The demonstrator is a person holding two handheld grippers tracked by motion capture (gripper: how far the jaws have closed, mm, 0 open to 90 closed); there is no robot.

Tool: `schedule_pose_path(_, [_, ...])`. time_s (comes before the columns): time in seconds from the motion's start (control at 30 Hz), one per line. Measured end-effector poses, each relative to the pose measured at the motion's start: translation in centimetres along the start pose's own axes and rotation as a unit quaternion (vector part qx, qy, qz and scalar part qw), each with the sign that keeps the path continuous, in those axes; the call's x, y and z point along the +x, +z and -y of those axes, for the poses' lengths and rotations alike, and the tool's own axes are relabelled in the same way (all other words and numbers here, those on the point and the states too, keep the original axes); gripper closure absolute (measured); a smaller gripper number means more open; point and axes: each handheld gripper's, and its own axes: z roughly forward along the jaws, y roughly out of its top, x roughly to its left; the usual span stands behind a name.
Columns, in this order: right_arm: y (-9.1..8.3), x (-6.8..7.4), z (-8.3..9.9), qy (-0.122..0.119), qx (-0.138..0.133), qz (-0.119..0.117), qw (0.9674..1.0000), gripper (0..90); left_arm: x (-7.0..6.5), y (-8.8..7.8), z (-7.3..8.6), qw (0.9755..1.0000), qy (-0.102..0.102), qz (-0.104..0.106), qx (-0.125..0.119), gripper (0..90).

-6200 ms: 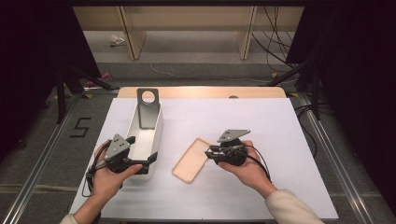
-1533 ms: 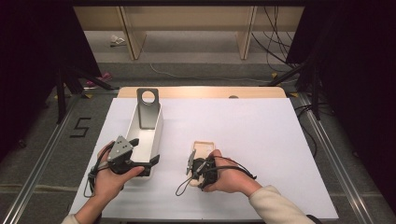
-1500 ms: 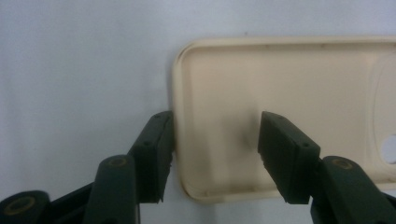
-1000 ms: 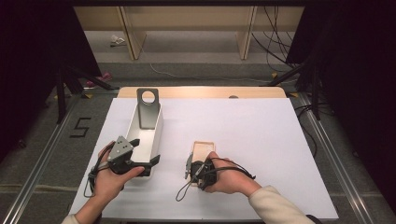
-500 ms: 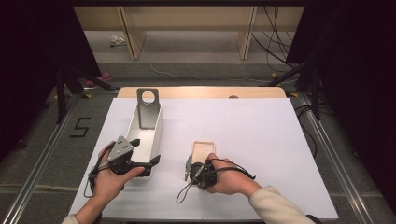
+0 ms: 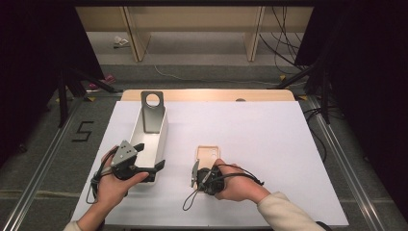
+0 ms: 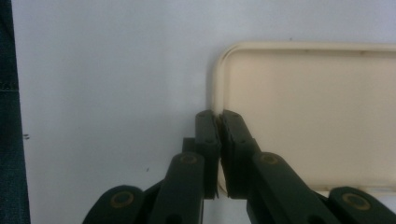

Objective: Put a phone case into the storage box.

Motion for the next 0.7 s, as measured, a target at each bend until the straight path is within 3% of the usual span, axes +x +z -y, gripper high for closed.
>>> schedule_pose_path(0.07, [-0.1, 0.0, 0.1, 0.005, 0.003, -0.003, 1.0, 86.7, 0.0, 0.0, 0.0, 1.0, -0.001, 0.0, -0.001, 4.9])
schedule_pose_path(0.4, [-0.8, -0.5, 1.0, 0.023, -0.049, -0.007, 0.9985, 87.1, 0.1, -0.1, 0.0, 1.0, 0.0, 0.0, -0.002, 5.5])
schedule_pose_path(0.7, [-2.0, -1.1, 2.2, 0.057, -0.104, -0.008, 0.9929, 87.3, 0.1, -0.1, 0.0, 1.0, -0.003, -0.001, -0.004, 6.1])
